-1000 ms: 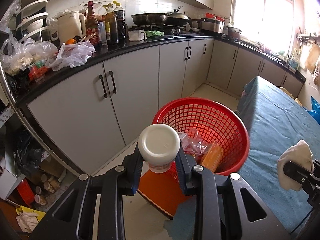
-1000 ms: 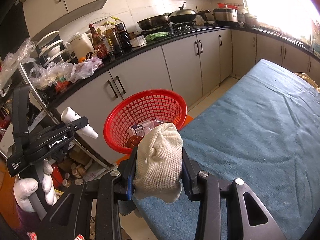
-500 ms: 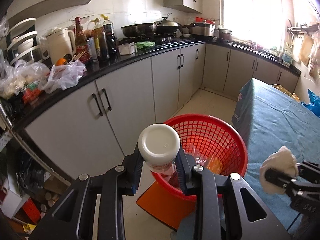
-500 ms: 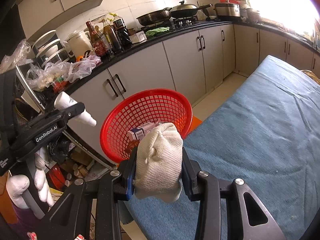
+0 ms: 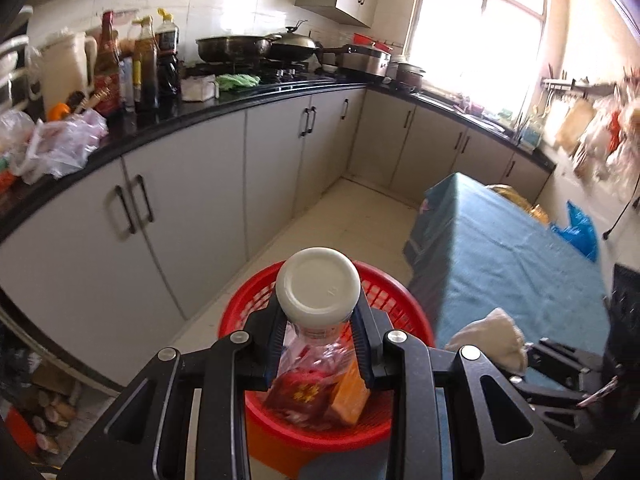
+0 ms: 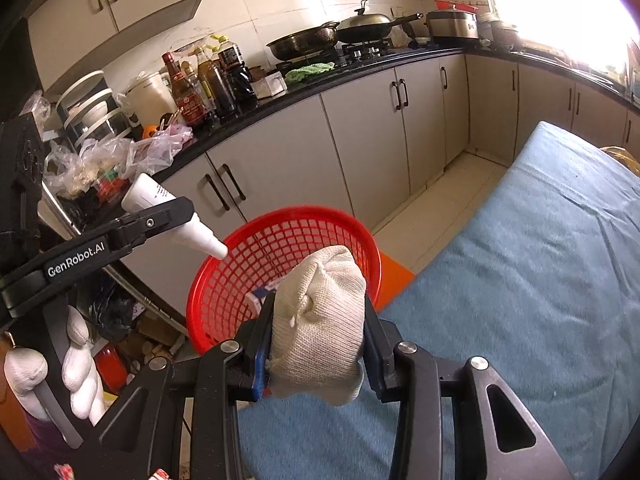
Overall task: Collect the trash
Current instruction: 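Open both tools to drop the bottle and cloth bundle into the wastebasket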
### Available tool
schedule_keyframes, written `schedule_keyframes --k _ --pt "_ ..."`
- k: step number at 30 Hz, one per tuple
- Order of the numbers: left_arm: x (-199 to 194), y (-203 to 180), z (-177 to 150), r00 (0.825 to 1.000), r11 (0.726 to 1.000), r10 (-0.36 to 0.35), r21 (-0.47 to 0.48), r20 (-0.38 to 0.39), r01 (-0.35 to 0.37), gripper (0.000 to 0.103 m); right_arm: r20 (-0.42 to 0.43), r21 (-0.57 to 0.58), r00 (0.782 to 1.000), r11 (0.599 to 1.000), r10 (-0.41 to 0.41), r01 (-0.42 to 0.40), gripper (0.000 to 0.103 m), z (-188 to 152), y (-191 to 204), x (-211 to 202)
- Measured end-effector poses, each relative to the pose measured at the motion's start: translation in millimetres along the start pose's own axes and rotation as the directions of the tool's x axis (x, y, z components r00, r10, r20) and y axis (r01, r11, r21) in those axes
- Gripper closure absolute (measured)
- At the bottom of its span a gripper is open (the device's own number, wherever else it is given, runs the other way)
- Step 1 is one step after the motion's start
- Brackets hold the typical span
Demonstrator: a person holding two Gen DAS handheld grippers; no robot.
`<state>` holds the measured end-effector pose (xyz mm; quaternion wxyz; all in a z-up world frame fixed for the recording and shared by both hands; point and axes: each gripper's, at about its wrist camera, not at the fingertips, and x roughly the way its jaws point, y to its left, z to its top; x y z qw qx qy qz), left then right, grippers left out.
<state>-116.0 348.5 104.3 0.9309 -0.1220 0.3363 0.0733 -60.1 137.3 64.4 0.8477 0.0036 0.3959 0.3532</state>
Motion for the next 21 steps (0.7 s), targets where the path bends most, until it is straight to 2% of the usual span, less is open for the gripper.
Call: schedule_keyframes --k 5,11,13,15,17,21 --pt "23.2 11.7 11.7 0.995 0.993 -0.088 -0.090 -0.053 0.083 0.074 -0.001 0.005 1.000 1.000 0.008 -0.008 0.062 8.9 -1.0 15.5" --pt "46.2 18.5 8.2 0.992 0.988 -0.091 -0.131 -0.093 0.079 0.074 -0.034 0.000 0.999 1.000 0.017 -0.017 0.061 12.8 0.1 45.2" --pt "49.3 21.1 7.2 0.991 0.986 -0.100 -0.143 -0.091 0.086 0.070 -0.036 -0.009 0.999 0.999 0.032 -0.033 0.056 13.8 1.3 51.8" --pt "50.3 22.3 7.2 0.991 0.985 -0.108 -0.147 -0.083 0.095 0.051 -0.026 -0.022 0.999 0.999 0.024 -0.024 0.050 13.9 0.9 55.4" --pt "47.2 24.2 8.1 0.992 0.984 -0.105 -0.152 -0.068 0.094 0.043 -0.021 -0.018 1.000 1.000 0.015 -0.015 0.049 13.9 -1.4 55.6" --pt "37.4 25.3 7.1 0.995 0.986 -0.086 -0.147 -0.048 0.078 0.040 -0.013 0.007 1.000 1.000 0.013 -0.013 0.048 10.9 -9.1 47.3"
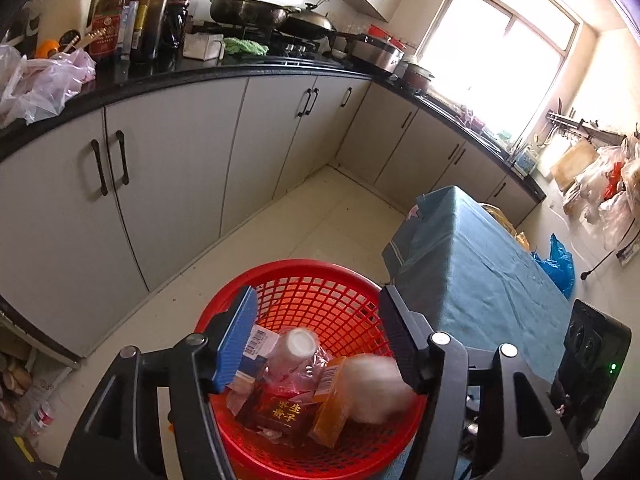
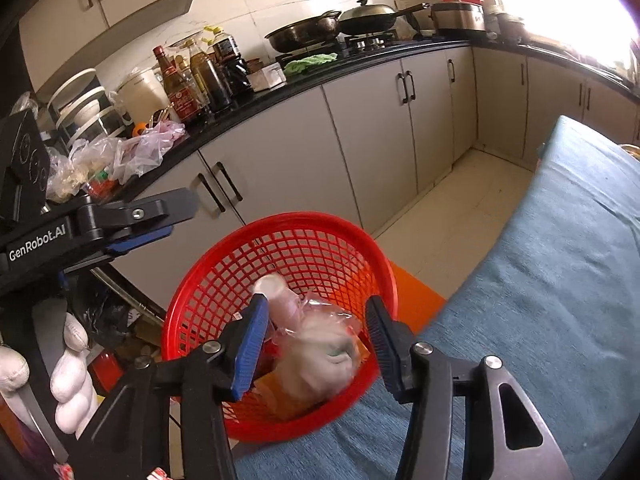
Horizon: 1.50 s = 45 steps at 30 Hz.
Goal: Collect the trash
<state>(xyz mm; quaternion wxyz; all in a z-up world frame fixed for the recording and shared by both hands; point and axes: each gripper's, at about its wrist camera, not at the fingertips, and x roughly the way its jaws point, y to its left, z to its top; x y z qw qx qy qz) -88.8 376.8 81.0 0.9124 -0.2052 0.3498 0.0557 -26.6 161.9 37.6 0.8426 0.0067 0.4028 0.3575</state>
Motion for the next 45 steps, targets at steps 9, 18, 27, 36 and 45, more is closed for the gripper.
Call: schedule_keyframes --k 9,18,27,36,45 --pt "-29.7 -1.8 -24.6 0.995 0.995 0.089 0.038 0.046 -0.090 0.036 -0.016 0.033 1.000 0.999 -0.018 0.018 0.047 -27.5 -10.5 -31.7" --pt "-67.4 -14.2 -57.9 0.961 0.964 0.236 0.086 0.144 -0.250 0.029 0.006 0.030 0.999 0.999 -0.035 0.034 0.045 -56.7 -2.6 -70.9" --pt "-102.9 -34.7 -95.0 0.889 0.912 0.368 0.082 0.274 -0.403 0.011 0.012 0.051 0.999 0.998 -0.040 0.039 0.042 -81.4 -2.3 -96.4" --pt "-131.6 -52.3 -119.1 0.734 0.792 0.560 0.011 0.384 -0.610 0.007 0.056 0.017 0.997 0.998 -0.055 0.054 0.039 -96.3 8.2 -119.1" --pt "-137.0 -57.1 -127.8 0.800 0.836 0.510 0.037 0.315 -0.547 0.001 0.080 0.023 0.996 0.999 -0.043 0.042 0.038 -106.6 12.3 -131.1"
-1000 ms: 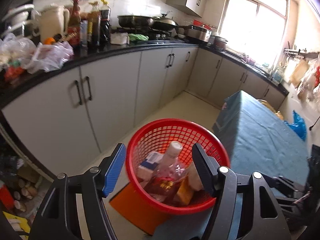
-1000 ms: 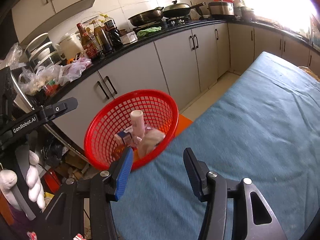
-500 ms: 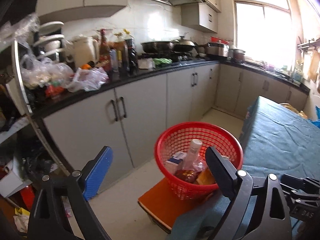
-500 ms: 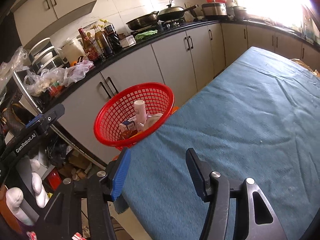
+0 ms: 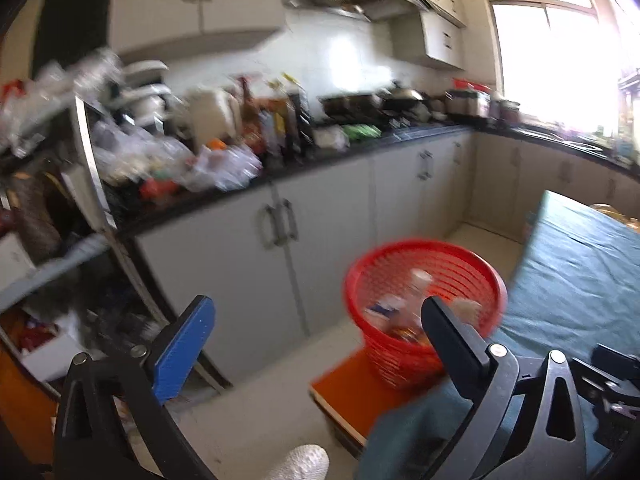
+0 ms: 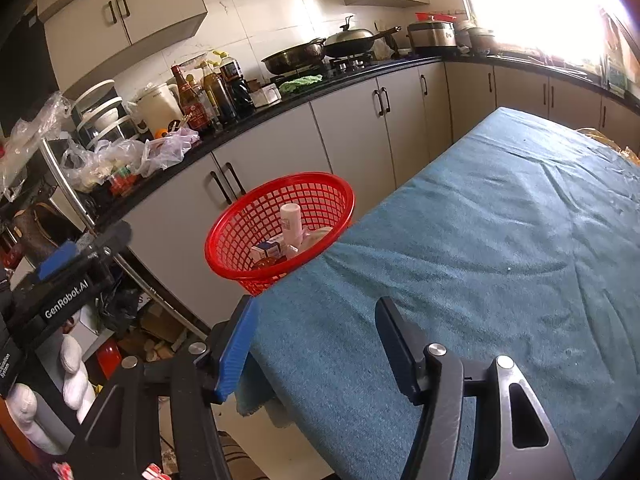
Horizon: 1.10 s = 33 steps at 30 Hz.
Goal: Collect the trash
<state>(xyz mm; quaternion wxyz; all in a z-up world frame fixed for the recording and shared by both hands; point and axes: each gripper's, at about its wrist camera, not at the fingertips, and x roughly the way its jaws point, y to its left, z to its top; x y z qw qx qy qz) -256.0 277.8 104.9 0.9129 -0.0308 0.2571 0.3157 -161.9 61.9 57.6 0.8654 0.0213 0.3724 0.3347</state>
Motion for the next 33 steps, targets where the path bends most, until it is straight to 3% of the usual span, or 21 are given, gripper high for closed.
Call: schedule_keyframes --k 6,23,33 --pt "5.5 -2.7 -10.5 0.994 0.997 -0.069 -0.033 -0.090 0.066 0.001 0.020 0.001 0.999 1.000 -0.027 0.027 0.036 -6.9 -4.6 -11.9" --pt "-14.9 -27.1 -26.1 0.994 0.997 -0.045 0.063 -0.101 0.051 0.001 0.070 -0.052 0.993 0.994 -0.095 0.099 0.030 -22.7 0.8 -35.8" --pt "-19.2 -34.8 -33.6 0.989 0.992 -0.081 0.083 -0.122 0.091 0.001 0.080 -0.056 0.991 0.993 -0.103 0.108 0.029 -24.8 0.5 -41.1"
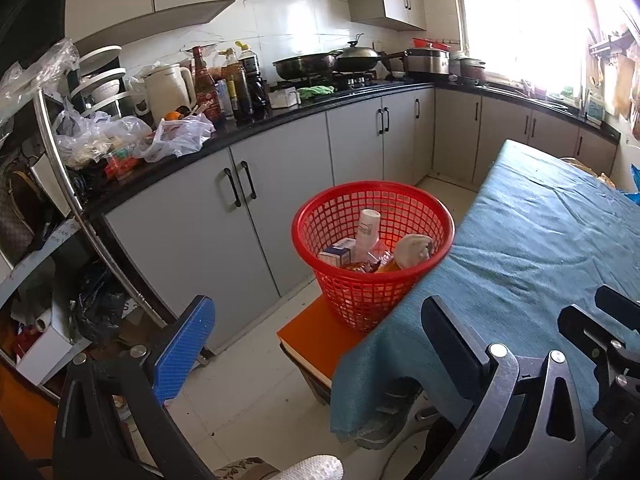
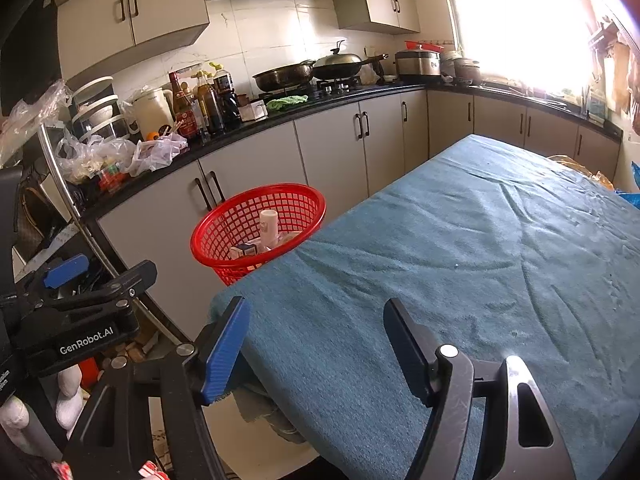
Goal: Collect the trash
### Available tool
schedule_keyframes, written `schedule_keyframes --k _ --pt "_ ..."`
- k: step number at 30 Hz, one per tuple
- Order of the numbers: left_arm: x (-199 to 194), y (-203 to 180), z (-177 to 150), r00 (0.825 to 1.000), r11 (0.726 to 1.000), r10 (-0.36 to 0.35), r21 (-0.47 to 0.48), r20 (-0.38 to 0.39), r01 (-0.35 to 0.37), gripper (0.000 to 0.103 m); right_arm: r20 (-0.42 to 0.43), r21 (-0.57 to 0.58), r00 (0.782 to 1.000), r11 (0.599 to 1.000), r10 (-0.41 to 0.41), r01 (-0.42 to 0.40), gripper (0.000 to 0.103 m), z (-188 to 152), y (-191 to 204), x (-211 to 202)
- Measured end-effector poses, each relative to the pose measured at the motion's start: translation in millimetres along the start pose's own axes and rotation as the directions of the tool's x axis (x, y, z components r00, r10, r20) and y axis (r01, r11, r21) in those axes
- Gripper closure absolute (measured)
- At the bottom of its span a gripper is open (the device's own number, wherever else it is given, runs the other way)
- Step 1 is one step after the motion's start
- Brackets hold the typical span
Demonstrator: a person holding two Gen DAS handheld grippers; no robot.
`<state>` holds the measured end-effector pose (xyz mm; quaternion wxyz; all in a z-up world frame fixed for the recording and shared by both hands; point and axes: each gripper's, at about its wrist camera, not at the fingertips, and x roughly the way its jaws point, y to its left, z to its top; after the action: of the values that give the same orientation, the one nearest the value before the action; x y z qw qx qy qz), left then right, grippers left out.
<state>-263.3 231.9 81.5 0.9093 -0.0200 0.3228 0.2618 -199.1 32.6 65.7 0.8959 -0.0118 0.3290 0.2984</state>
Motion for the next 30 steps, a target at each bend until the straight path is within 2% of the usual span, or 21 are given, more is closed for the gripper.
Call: schedule_keyframes --k 13,24,30 --pt "19.4 3.3 -7.0 0.998 1.000 -0.015 -0.019 -0.066 0.014 0.001 -0.055 0.003 0.998 1.000 -0.023 0.023 0.028 -2.4 0.0 20.3" --pt "41.0 13.9 -14.5 0.989 0.996 -0.072 -0.054 -0.129 0.066 0.001 -0.101 -0.014 0.994 0.999 -0.042 0.041 0.028 -4.4 9.8 40.4" --pt "52.0 20.8 -18.7 0.985 0.994 -0.082 -0.079 -0.153 0.070 0.001 -0.120 -0.025 0.992 0.999 -0.049 0.046 0.028 -4.1 17.7 51.6"
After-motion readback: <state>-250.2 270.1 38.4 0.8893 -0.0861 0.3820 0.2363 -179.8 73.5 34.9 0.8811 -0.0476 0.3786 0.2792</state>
